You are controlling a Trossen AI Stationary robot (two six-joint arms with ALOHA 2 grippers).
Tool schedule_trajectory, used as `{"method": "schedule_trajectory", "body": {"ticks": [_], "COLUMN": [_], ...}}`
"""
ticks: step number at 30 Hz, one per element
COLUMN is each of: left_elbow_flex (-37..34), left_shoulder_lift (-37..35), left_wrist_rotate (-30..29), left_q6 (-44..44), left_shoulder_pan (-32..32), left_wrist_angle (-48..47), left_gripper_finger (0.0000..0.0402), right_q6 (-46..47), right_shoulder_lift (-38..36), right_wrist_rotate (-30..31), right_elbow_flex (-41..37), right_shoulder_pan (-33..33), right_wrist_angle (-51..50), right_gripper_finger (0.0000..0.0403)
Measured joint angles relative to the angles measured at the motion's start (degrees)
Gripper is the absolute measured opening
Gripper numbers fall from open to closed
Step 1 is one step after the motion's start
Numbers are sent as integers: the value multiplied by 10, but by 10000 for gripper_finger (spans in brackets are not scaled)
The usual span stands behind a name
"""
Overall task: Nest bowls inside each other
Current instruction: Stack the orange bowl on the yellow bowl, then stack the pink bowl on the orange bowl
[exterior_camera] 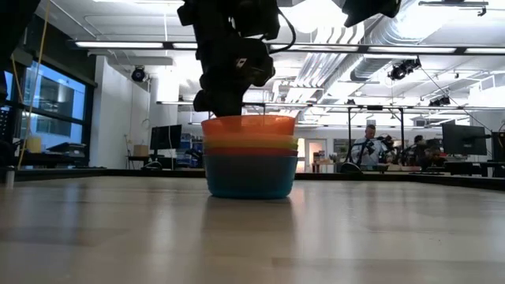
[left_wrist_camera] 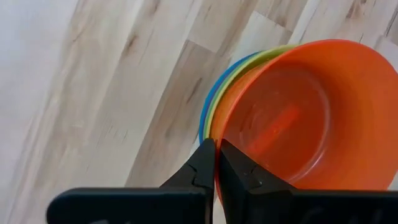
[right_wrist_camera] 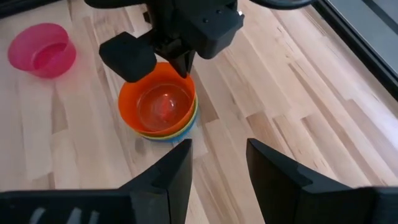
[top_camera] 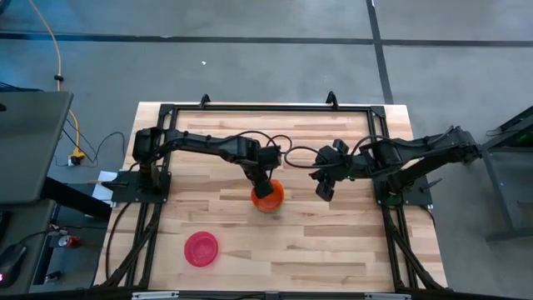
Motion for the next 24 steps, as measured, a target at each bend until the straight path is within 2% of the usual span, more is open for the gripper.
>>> {"method": "schedule_trajectory", "body": {"ticks": [4,7,18,24], "left_elbow_flex": [0,0,0,-1], "left_shoulder_lift": [0,0,0,-26], "left_wrist_rotate": [0,1,17,32], "left_q6": [0,0,6,55], "left_shoulder_pan": [0,0,0,14], "left_wrist_angle": [6,14,39,-29], "left_gripper_finger": [6,25,144,186], "right_q6": [0,0,2,5], "right_shoulder_lift": [0,0,0,0], "right_wrist_rotate": [0,0,-2,-22], "right_elbow_flex": [0,0,0,0], "right_shoulder_pan": [0,0,0,0], "right_wrist_angle": [6,6,6,6], "right_gripper_finger": [144,144,144,144]}}
